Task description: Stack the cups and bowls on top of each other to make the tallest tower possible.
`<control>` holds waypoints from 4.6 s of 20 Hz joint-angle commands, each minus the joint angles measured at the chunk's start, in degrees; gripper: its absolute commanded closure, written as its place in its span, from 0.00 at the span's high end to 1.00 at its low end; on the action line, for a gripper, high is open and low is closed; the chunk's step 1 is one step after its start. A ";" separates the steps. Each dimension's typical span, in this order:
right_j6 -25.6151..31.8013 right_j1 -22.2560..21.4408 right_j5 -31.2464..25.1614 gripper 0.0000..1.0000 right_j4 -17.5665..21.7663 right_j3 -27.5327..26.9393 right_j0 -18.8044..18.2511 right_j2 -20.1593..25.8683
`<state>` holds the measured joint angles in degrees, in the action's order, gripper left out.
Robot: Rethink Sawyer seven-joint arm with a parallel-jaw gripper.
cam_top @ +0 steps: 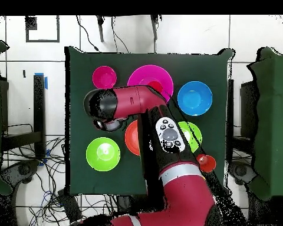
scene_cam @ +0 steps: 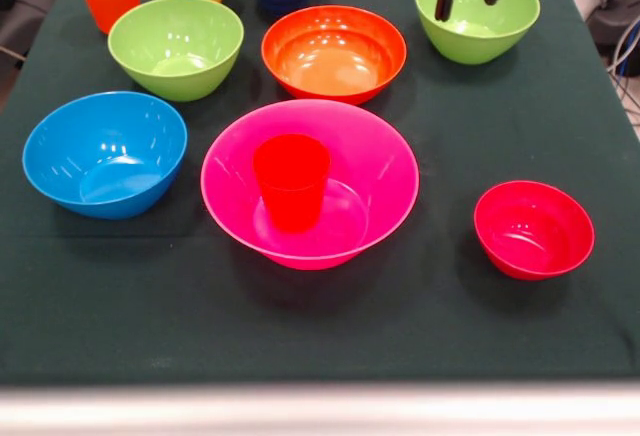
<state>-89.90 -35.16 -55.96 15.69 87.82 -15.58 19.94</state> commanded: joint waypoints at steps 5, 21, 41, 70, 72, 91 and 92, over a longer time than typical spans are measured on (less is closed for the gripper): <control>-8.03 3.11 5.04 1.00 0.13 2.89 -0.47 -2.72; -8.00 -8.09 18.65 1.00 -0.99 19.84 -7.45 -3.58; -6.34 -19.99 37.08 1.00 -0.36 45.15 -19.84 -0.80; -8.51 -8.17 49.08 1.00 3.86 44.32 -15.75 -11.40; -8.44 -7.35 50.24 1.00 4.20 44.29 -15.87 -11.56; -8.28 0.23 57.24 1.00 5.55 42.57 -15.53 -13.60; -8.26 0.89 57.76 1.00 5.69 42.35 -15.56 -13.73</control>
<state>-89.90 -40.42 -4.03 18.13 130.50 -32.47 5.53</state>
